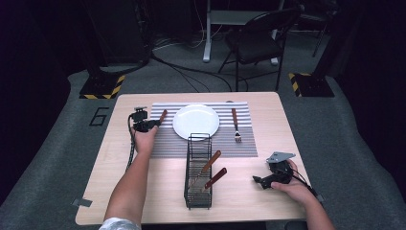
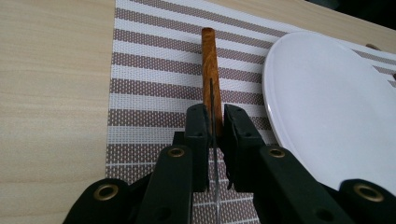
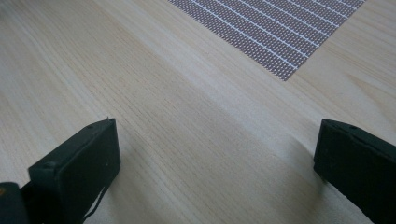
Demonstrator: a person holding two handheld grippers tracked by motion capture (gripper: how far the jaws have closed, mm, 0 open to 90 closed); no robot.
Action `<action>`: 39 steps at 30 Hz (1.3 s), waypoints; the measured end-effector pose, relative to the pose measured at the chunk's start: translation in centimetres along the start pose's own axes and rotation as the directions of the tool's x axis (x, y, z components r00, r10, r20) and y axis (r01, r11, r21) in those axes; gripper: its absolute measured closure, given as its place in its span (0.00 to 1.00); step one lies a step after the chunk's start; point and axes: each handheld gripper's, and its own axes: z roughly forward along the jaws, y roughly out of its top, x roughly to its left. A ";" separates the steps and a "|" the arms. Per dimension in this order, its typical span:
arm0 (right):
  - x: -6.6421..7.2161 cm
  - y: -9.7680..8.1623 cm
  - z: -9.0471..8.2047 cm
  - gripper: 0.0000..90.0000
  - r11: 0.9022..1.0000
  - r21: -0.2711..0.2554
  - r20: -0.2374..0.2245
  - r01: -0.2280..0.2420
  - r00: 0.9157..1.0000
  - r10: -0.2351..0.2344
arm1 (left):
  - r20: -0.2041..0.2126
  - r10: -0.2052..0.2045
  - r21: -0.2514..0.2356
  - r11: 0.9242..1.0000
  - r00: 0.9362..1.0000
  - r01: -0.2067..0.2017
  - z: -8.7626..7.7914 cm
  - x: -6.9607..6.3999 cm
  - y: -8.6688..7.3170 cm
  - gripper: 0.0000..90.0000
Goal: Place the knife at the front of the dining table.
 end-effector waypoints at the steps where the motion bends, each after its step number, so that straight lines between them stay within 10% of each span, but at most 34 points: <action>1: 0.0 0.0 0.0 0.00 1.000 0.000 0.000 0.000 1.000 0.000 | -0.002 -0.010 0.003 1.000 1.000 0.010 0.1 0.0 0.0 0.90; 22: 0.0 0.0 0.0 0.00 1.000 0.000 0.000 0.000 1.000 0.000 | -0.033 -0.080 -0.002 0.997 0.996 0.080 1.8 -0.3 -0.9 0.90; 39: 0.0 0.0 0.0 0.00 1.000 0.000 0.000 0.000 1.000 0.000 | -0.033 -0.047 -0.001 0.999 0.998 0.047 1.3 0.0 -0.7 0.87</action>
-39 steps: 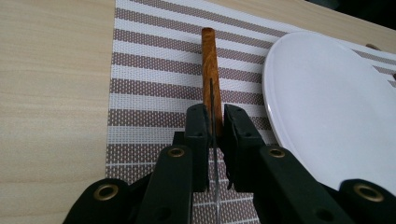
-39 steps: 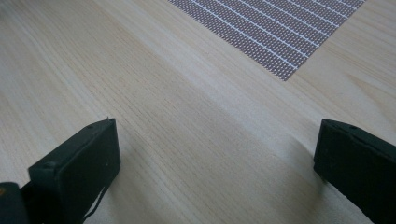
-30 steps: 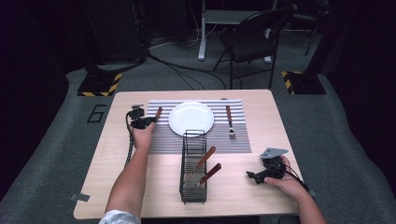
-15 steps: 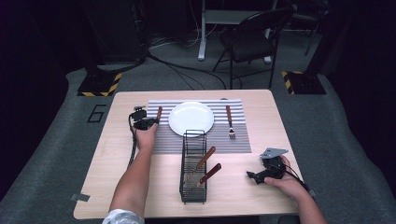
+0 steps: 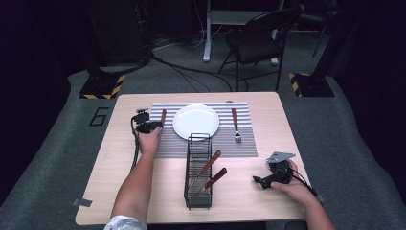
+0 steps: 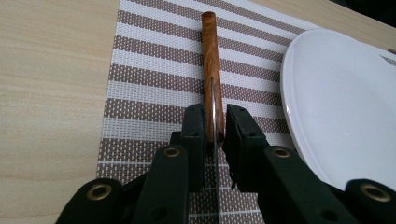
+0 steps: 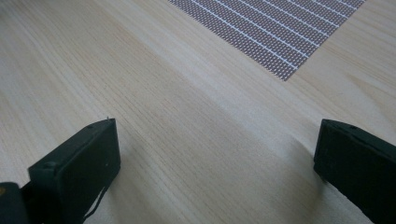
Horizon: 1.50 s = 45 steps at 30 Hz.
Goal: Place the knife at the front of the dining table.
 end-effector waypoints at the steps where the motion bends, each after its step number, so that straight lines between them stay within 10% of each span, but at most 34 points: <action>1: 0.0 0.0 0.0 0.00 1.000 0.000 0.000 0.000 1.000 0.000 | -0.005 0.008 0.001 1.000 1.000 -0.008 0.0 0.0 0.0 0.88; 30: 0.0 0.0 0.0 0.00 1.000 -0.001 0.000 0.005 1.000 -0.005 | -0.010 0.092 -0.024 0.995 0.996 -0.092 -3.7 0.6 0.2 0.69; 45: 0.0 0.0 0.0 0.00 1.000 -0.002 0.001 0.004 1.000 -0.004 | 0.075 0.219 -0.063 0.975 0.973 -0.214 -8.4 0.2 -0.9 0.50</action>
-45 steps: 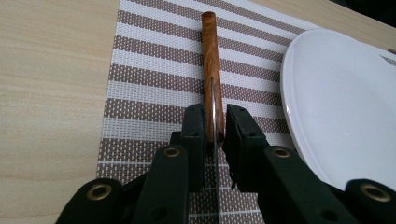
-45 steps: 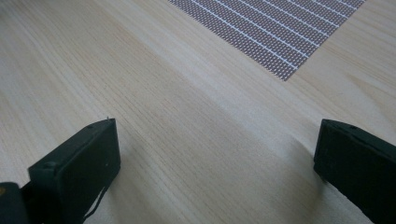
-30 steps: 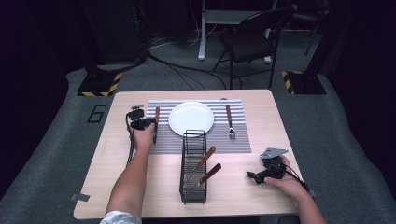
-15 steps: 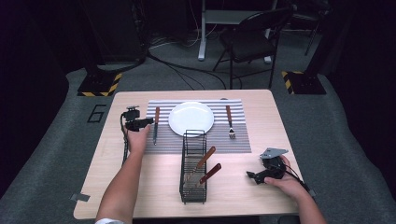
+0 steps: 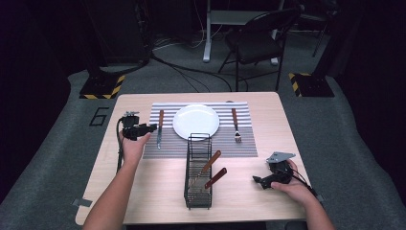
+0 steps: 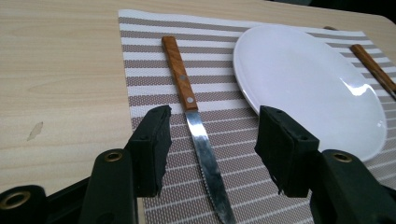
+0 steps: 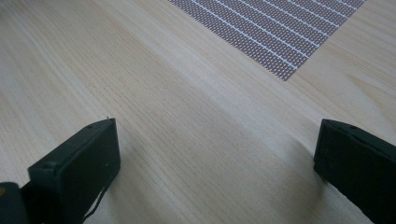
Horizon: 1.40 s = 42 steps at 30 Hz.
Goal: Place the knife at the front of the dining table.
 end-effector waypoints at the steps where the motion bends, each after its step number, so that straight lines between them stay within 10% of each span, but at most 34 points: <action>1: 0.0 0.0 0.0 0.00 1.000 0.000 0.000 0.001 1.000 -0.001 | 0.001 0.006 -0.006 1.000 1.000 -0.006 -0.4 -0.1 -0.1 0.50; 11: 0.0 0.0 0.0 0.00 1.000 0.001 0.001 0.001 1.000 -0.001 | 0.006 0.101 -0.001 0.995 0.995 -0.101 -3.8 -0.6 -1.1 0.48; 26: 0.0 0.0 0.0 0.00 1.000 0.001 0.001 0.001 1.000 -0.001 | 0.020 0.239 0.020 0.971 0.971 -0.240 -7.1 -1.6 -4.4 0.44; 34: 0.0 0.0 0.0 0.00 1.000 0.001 0.001 0.000 1.000 0.000 | 0.039 0.253 0.030 0.967 0.967 -0.254 -8.5 -0.7 -6.3 0.43; 42: 0.0 0.0 0.0 0.00 1.000 0.001 0.002 0.000 1.000 0.000 | 0.036 0.198 0.038 0.979 0.980 -0.199 -7.9 1.8 -8.9 0.40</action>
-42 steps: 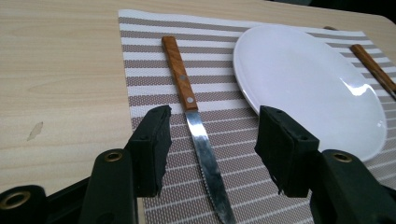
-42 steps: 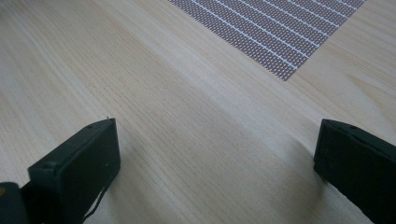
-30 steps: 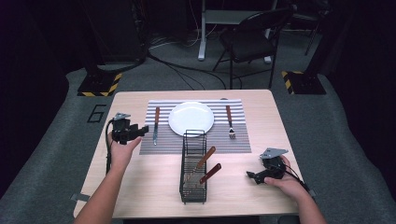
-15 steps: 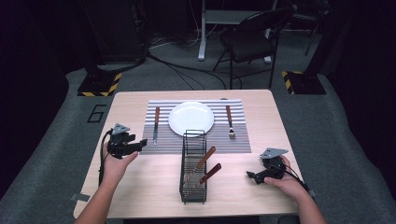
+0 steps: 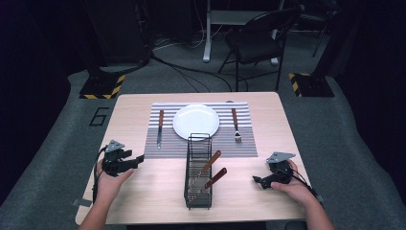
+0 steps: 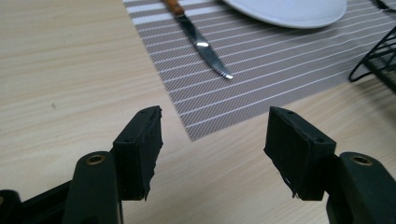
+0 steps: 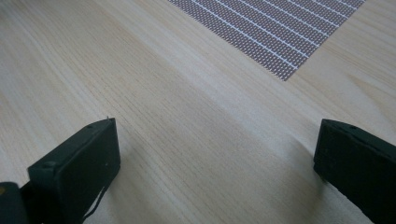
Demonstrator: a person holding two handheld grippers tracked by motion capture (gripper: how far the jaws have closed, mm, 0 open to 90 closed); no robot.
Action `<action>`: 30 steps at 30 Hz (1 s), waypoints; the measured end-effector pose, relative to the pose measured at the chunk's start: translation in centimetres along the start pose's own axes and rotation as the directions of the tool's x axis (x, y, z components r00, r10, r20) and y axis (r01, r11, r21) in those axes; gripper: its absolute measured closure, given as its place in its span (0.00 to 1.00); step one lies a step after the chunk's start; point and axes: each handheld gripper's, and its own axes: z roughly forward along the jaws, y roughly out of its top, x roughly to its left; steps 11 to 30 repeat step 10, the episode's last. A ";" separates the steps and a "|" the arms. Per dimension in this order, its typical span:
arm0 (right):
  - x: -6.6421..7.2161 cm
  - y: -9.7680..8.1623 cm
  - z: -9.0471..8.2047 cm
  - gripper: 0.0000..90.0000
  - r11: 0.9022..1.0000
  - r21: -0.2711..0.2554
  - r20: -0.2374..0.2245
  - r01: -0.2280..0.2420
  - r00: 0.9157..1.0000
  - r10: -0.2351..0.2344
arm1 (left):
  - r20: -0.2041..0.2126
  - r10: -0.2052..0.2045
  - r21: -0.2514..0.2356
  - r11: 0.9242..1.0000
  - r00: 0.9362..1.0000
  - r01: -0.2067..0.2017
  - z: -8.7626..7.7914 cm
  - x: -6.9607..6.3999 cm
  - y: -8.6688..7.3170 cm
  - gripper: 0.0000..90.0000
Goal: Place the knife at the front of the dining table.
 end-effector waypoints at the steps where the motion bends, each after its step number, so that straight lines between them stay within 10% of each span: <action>1: 0.0 0.0 0.0 0.00 1.000 0.000 0.000 0.000 1.000 0.000 | 0.001 -0.009 -0.002 1.000 1.000 0.009 0.1 0.3 -0.3 0.40; 10: 0.0 0.0 0.0 0.00 1.000 0.000 -0.001 0.000 1.000 0.000 | -0.095 -0.009 0.038 0.999 0.995 0.012 0.6 2.5 -2.1 0.35; 30: 0.0 0.0 0.0 0.00 1.000 0.000 -0.001 0.000 1.000 0.000 | -0.095 -0.009 0.038 0.999 0.995 0.012 0.6 2.5 -2.1 0.35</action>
